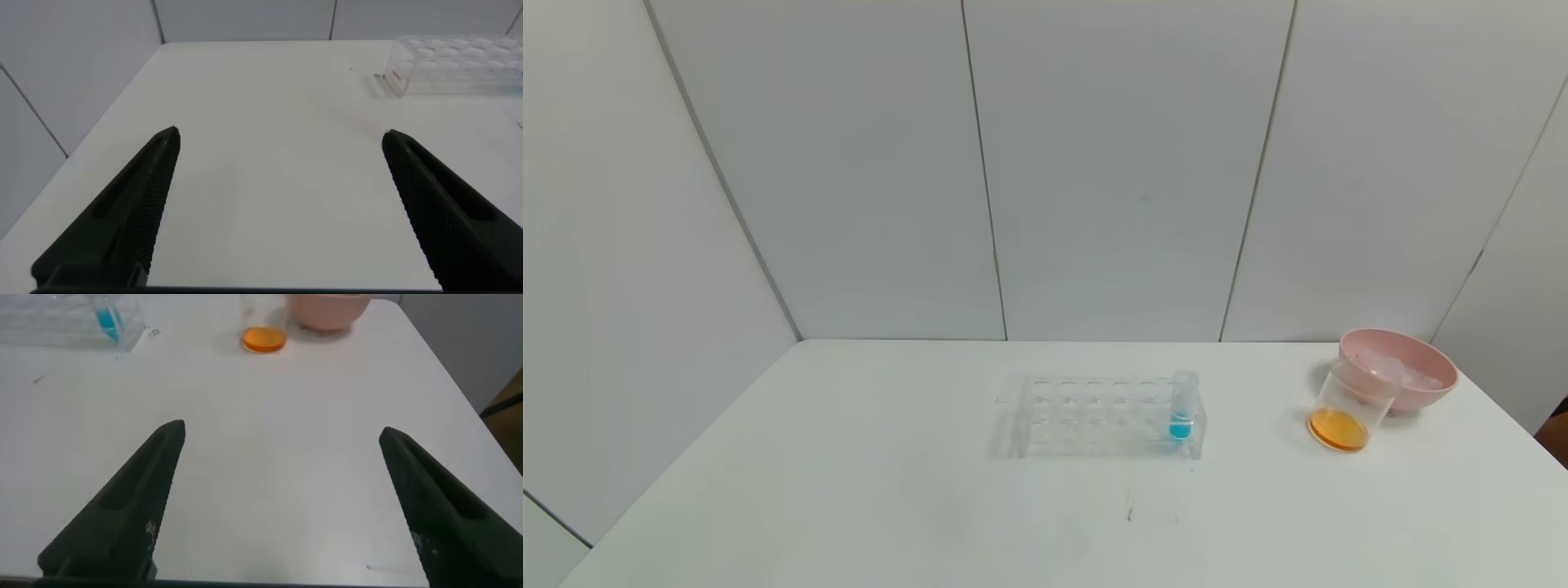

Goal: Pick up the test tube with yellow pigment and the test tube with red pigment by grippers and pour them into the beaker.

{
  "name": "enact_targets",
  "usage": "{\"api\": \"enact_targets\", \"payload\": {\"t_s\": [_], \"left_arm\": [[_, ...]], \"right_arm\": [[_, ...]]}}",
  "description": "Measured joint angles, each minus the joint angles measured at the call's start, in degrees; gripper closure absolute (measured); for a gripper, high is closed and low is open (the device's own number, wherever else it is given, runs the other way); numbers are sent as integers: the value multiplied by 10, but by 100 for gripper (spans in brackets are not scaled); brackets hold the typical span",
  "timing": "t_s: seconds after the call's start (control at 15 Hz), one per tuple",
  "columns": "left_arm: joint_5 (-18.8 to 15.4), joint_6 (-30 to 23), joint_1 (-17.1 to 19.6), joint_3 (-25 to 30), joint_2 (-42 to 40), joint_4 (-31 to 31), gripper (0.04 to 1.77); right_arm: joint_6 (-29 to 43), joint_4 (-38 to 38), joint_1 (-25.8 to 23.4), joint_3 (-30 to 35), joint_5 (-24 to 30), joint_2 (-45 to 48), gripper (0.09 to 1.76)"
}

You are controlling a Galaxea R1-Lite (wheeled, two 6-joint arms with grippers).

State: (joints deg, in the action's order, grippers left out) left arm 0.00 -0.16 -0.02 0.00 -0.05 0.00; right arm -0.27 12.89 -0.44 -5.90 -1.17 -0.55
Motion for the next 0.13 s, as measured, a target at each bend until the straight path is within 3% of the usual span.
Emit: {"api": "enact_targets", "payload": {"t_s": [0.13], "left_arm": [[0,0,0,0,0,0,5]], "right_arm": [[-16,-2,0,5,5,4,15]]}}
